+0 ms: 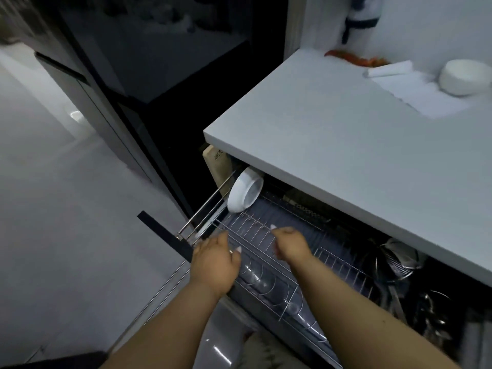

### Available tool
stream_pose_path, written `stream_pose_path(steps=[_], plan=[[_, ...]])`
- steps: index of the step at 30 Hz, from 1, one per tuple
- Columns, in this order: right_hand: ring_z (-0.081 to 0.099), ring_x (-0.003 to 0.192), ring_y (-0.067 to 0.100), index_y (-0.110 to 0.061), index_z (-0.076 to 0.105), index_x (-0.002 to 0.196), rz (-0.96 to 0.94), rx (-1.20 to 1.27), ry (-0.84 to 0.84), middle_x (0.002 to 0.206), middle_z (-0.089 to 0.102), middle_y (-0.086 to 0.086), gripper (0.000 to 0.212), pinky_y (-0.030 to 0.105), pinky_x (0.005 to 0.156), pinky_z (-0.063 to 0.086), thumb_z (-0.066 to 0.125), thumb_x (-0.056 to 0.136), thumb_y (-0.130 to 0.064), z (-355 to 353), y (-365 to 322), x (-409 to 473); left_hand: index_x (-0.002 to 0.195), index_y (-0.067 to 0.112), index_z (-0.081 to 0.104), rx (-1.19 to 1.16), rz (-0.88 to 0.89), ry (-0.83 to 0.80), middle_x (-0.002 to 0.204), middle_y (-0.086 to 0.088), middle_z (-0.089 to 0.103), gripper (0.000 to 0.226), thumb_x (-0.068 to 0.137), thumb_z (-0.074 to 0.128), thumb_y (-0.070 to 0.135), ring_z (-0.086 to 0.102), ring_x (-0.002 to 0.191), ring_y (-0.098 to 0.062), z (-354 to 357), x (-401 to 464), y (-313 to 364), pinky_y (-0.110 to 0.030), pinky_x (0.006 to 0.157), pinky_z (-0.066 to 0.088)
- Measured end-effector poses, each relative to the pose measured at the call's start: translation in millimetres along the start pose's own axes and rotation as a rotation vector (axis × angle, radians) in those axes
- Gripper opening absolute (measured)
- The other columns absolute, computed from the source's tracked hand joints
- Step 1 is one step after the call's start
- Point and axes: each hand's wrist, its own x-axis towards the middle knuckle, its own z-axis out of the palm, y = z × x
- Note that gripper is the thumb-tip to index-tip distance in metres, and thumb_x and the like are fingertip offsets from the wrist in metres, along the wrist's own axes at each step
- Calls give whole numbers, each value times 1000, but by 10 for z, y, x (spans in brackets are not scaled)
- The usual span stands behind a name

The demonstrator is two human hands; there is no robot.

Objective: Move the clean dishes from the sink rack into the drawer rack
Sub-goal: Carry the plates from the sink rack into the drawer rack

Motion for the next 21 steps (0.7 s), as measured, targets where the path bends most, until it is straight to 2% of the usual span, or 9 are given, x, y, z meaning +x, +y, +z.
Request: stream_pose_path(steps=[2, 5, 10, 13, 16, 21], plan=[[51, 60, 20, -19, 53, 73, -32, 25, 37, 62, 56, 2, 27, 33, 70, 42, 57, 91, -40, -210, 34, -227, 140, 14, 38, -71, 29, 2, 135, -9, 54, 51, 98, 40, 42, 45, 126, -27, 14, -162, 208, -39, 110, 31], [50, 56, 20, -17, 50, 71, -65, 100, 91, 62, 55, 6, 29, 30, 61, 42, 55, 94, -33, -571, 46, -611, 140, 11, 38, -154, 80, -23, 130, -9, 56, 50, 98, 41, 39, 51, 118, -27, -16, -407, 556, -40, 99, 43], [53, 57, 18, -11, 55, 86, -134, 224, 187, 68, 57, 8, 21, 27, 54, 43, 53, 97, -28, -1239, 137, -1267, 133, 15, 47, -192, 163, -46, 122, -8, 63, 41, 99, 41, 37, 58, 111, -29, -64, -765, 1137, -34, 86, 46], [55, 61, 19, -7, 57, 95, -132, 280, 236, 71, 59, 9, 23, 27, 54, 44, 52, 97, -30, -1627, 232, -1589, 117, 15, 56, -278, 218, -48, 107, -5, 66, 31, 99, 44, 36, 60, 98, -26, -80, -953, 1496, -32, 81, 47], [57, 60, 19, -8, 59, 94, -141, 318, 316, 70, 60, 8, 24, 30, 59, 47, 51, 98, -30, -1997, 342, -1933, 99, 14, 59, -349, 285, -75, 92, -2, 66, 25, 98, 46, 35, 60, 84, -23, -53, -1138, 1867, -32, 73, 47], [56, 56, 18, -7, 62, 94, -142, 374, 474, 68, 60, 7, 24, 27, 55, 45, 51, 97, -28, -2616, 606, -2443, 85, 21, 61, -473, 373, -240, 82, -3, 70, 21, 96, 48, 33, 67, 80, -23, 42, -1461, 2486, -40, 79, 55]])
